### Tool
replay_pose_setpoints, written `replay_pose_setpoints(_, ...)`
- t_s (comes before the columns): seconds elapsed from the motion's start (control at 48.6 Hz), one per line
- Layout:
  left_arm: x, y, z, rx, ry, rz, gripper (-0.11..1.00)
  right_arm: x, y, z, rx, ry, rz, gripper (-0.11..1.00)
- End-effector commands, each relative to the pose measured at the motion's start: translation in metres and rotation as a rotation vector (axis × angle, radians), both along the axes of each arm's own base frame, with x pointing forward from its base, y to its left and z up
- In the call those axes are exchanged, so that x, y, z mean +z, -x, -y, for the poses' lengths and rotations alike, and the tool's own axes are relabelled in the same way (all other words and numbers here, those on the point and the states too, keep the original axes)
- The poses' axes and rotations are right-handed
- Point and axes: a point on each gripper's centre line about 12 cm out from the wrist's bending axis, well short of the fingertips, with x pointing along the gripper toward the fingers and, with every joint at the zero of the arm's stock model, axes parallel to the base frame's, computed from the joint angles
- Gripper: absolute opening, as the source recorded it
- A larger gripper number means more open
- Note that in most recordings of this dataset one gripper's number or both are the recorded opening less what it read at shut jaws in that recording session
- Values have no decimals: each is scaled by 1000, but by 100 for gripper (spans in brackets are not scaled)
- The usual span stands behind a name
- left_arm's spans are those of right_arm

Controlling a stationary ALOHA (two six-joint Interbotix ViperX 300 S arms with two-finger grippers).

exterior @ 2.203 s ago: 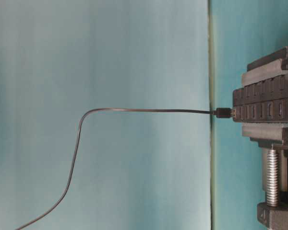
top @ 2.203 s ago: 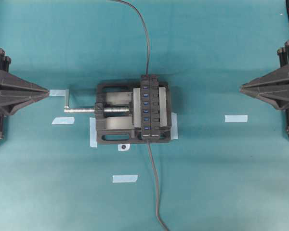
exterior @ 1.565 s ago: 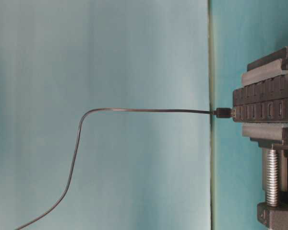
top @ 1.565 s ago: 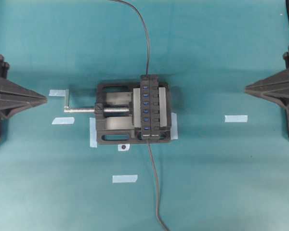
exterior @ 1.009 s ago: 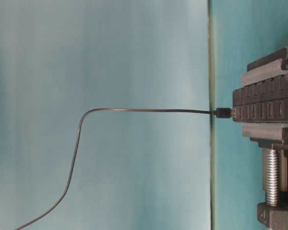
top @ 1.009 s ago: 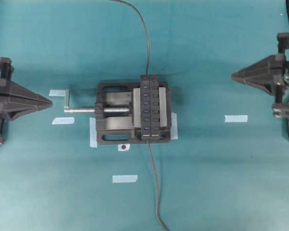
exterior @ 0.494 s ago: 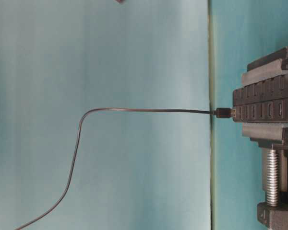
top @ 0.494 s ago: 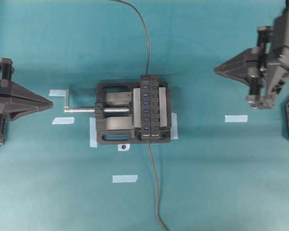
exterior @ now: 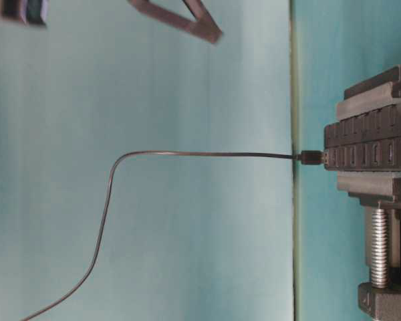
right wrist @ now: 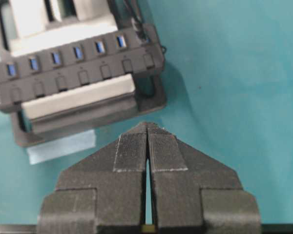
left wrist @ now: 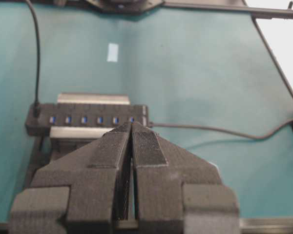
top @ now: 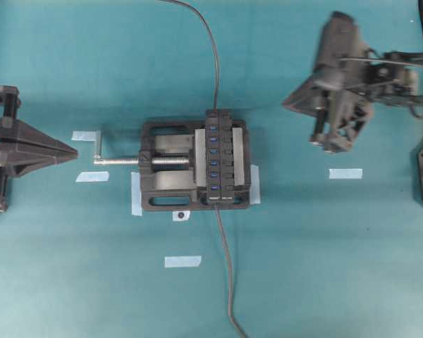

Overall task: Insert the USB into the second port from the front of the fixed hub.
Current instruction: 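Move the right gripper over the hub toward the plugged-in cable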

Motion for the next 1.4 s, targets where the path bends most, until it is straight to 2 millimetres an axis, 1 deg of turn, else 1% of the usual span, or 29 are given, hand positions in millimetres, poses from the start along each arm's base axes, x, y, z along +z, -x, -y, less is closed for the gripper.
replay_pose_setpoints(0.0,8,-3,0,-2,1,18,0,9,-13,5,10,20,19,-1)
replay_pose_setpoints(0.35,4,-2,0,-2,0,9,0,-8,-52,13,38,35,-24,-1)
replay_pose_setpoints(0.535,4,-2,0,-2,0,8,0,-18,-66,16,41,33,-38,-1)
replay_pose_setpoints(0.659,3,-2,0,-2,0,6,0,-25,-70,17,44,31,-57,-1)
replay_pose_setpoints(0.865,2,-1,0,0,-1,3,0,-31,-74,17,47,29,-67,-1)
replay_pose_setpoints(1.194,0,-1,0,-1,2,0,0,-36,-79,18,46,30,-61,-1)
replay_pose_setpoints(1.38,2,-1,0,-2,0,5,0,-35,-82,18,41,20,-60,0)
